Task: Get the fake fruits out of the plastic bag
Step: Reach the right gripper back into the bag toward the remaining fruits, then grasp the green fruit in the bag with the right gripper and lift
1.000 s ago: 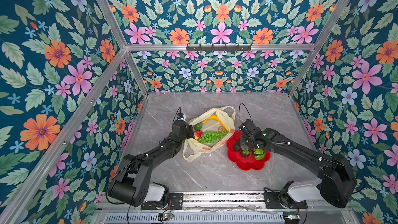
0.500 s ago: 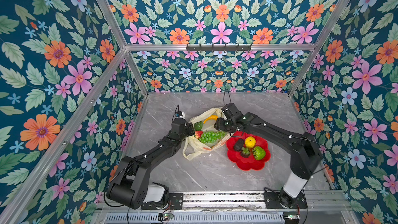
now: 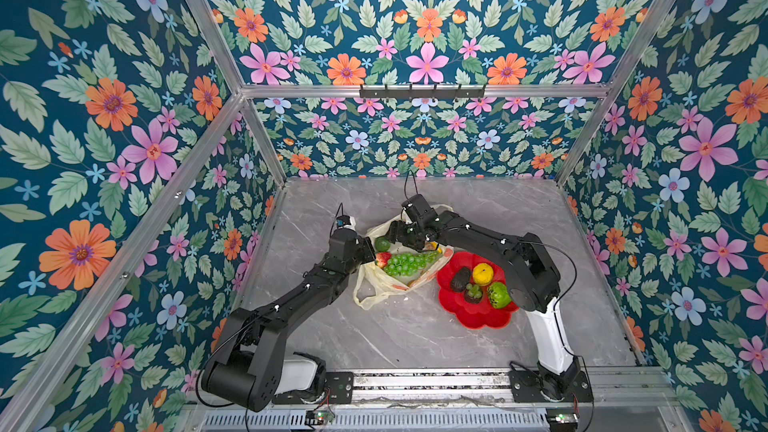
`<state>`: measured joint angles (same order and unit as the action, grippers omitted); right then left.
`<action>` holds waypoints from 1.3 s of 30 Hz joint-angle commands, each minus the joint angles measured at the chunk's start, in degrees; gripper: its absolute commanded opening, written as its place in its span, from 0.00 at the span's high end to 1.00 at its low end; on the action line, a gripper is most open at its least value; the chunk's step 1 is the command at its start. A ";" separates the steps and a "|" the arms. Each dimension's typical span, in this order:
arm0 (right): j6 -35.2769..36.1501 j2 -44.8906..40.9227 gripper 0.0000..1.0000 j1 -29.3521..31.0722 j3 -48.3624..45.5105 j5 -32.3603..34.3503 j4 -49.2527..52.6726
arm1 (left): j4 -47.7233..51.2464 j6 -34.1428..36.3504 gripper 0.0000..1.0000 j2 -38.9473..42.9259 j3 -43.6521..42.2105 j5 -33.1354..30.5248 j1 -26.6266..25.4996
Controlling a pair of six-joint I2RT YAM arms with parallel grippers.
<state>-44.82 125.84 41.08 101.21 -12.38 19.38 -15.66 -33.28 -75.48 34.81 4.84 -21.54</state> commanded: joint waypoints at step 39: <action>-0.53 12.32 0.44 0.58 15.00 -0.24 9.33 | -1.30 -0.82 1.00 1.50 -2.36 -4.49 0.09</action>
<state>-46.48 139.22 41.50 116.57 -14.24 27.35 -16.95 -34.09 -73.65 32.21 1.56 -21.50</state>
